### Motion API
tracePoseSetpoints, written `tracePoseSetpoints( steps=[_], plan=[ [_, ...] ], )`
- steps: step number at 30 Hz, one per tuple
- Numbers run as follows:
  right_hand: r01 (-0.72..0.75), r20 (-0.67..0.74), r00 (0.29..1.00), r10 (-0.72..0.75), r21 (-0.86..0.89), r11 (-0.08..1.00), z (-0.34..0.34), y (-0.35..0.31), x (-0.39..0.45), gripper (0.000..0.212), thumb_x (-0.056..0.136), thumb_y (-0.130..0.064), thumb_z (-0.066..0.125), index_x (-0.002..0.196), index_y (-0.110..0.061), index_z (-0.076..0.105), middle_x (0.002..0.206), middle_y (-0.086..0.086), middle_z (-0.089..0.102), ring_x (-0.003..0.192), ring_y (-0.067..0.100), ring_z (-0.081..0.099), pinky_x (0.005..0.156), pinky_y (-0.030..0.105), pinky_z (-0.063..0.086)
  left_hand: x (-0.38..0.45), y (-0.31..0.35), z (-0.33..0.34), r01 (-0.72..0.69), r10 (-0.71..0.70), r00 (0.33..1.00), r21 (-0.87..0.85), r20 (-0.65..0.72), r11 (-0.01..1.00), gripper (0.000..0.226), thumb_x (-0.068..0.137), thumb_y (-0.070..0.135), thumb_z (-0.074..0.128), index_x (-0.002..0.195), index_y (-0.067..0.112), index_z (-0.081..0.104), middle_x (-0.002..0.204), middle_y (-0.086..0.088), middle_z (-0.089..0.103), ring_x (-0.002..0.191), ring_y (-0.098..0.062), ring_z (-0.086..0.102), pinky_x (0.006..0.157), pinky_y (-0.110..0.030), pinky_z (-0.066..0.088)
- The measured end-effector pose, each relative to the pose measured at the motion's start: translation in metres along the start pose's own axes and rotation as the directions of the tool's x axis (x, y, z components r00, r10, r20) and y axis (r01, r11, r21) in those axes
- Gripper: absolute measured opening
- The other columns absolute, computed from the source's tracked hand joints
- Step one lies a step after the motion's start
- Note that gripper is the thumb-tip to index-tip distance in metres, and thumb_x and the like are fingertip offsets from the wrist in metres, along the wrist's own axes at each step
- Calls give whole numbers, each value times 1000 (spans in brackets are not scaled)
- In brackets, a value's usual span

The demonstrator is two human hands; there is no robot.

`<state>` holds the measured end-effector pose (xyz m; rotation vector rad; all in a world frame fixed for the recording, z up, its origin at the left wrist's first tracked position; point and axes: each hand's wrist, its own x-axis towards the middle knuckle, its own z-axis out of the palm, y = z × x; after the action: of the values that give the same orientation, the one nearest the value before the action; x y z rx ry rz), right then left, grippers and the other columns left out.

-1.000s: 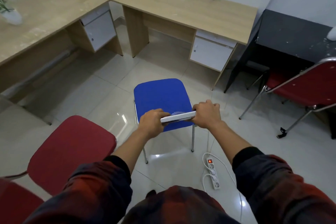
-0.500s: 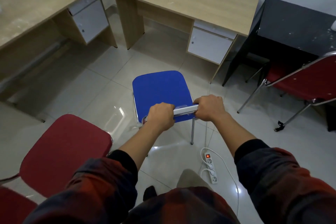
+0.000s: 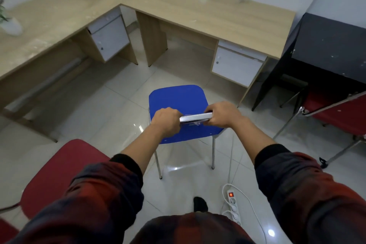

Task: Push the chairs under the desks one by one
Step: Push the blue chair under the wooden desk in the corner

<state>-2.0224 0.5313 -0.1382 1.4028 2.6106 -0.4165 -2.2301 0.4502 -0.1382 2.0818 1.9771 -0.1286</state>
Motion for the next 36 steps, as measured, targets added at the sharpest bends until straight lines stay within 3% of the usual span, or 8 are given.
tracePoseSetpoints(
  steps=[4,7,11,15,18,24,30,36],
  plan=[
    [36,-117,993,-28,68,997,-13,-3,27,26,84,-47,68,101,-27,71,92,-8,71,76,15,60,60,27,43,22,-22,-25,25,-25,1000,13,1,1000,20,90,29,61,109,30,68,80,9,58,71,-16,56,54,-25,36],
    [127,-184,977,-110,84,988,-19,2,43,28,85,-49,71,102,-27,71,91,-7,72,72,13,55,62,27,41,35,-33,-32,69,-70,997,-5,-37,998,25,89,32,64,114,31,69,87,8,67,73,-16,60,59,-30,50],
    [172,-157,975,-159,72,982,-38,20,65,33,85,-54,70,100,-25,70,88,-6,69,72,13,56,58,26,39,53,-27,-33,154,-156,978,-30,-140,988,24,88,32,66,111,29,71,89,6,70,72,-15,61,57,-29,49],
    [133,-82,988,-132,0,991,-36,43,72,40,83,-62,67,100,-25,70,87,-6,69,75,13,61,65,30,51,63,-2,-18,176,-178,965,-26,-194,984,25,88,32,64,112,28,71,87,5,70,71,-17,61,55,-27,43],
    [112,-68,991,-113,-20,993,-33,55,75,45,81,-68,64,96,-27,71,85,-7,69,73,12,62,67,32,56,68,3,-15,133,-133,977,-11,-165,991,22,88,32,63,109,27,71,87,5,71,73,-18,62,59,-29,46],
    [63,-164,984,-71,-52,997,-38,29,94,56,77,-79,58,85,-25,70,74,-6,66,66,15,60,57,29,48,84,-33,-34,137,-138,982,-14,-127,990,22,86,38,67,107,32,72,85,8,71,72,-15,63,66,-36,57],
    [17,-222,975,-17,-3,1000,-33,5,113,53,78,-77,59,74,-24,63,66,-5,61,60,15,56,48,25,35,91,-63,-47,134,-135,987,-20,-88,991,25,86,37,69,111,32,72,91,8,73,77,-14,65,71,-35,58],
    [86,-78,993,-89,-50,995,-53,22,137,35,83,-58,65,95,-26,67,82,-6,65,71,14,60,58,28,48,106,-53,-48,211,-219,962,-67,-163,975,26,85,37,71,109,26,73,91,4,73,78,-16,63,67,-31,54]
  ],
)
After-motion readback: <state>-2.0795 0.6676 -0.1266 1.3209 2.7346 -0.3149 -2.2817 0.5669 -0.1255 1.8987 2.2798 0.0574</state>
